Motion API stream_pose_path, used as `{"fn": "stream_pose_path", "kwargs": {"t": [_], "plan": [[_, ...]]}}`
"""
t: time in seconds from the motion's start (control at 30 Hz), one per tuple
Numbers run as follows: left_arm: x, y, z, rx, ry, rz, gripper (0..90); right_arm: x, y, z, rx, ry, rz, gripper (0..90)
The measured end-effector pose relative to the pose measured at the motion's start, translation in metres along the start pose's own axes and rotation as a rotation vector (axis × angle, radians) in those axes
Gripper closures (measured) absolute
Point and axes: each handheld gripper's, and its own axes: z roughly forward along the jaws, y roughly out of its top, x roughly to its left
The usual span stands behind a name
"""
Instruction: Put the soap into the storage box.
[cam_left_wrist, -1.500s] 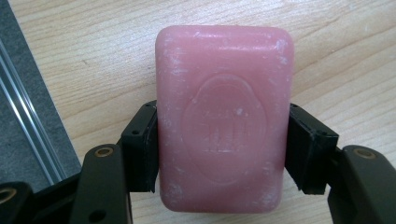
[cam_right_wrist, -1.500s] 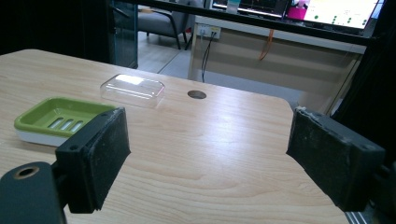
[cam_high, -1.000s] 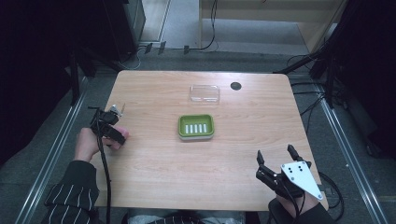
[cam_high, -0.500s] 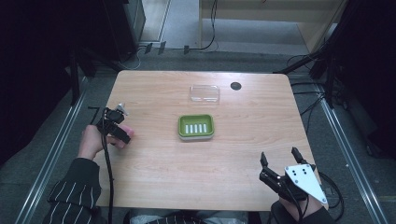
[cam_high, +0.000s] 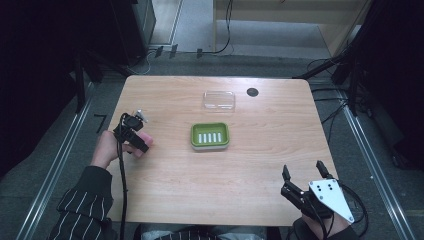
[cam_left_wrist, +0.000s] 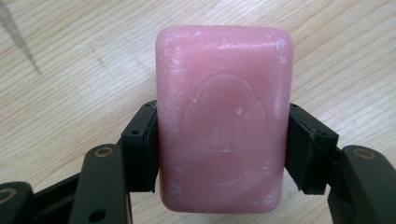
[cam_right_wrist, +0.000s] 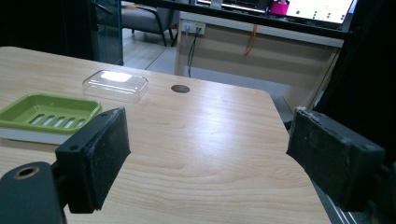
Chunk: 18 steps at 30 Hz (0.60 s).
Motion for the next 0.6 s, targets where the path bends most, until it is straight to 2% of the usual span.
{"fn": "stream_pose_path", "kwargs": {"t": [0.17, 0.3, 0.6], "plan": [[-0.007, 0.004, -0.002, -0.006, 0.007, 0.033, 38.4, 0.0, 0.0, -0.001, 0.002, 0.001, 0.0, 12.7], [-0.011, 0.006, -0.005, -0.014, -0.005, 0.066, 38.4, -0.001, 0.0, 0.0, 0.003, 0.0, 0.011, 12.7], [-0.018, 0.011, -0.007, -0.013, -0.008, 0.109, 38.4, -0.001, 0.0, -0.001, 0.003, 0.002, 0.008, 12.7]]}}
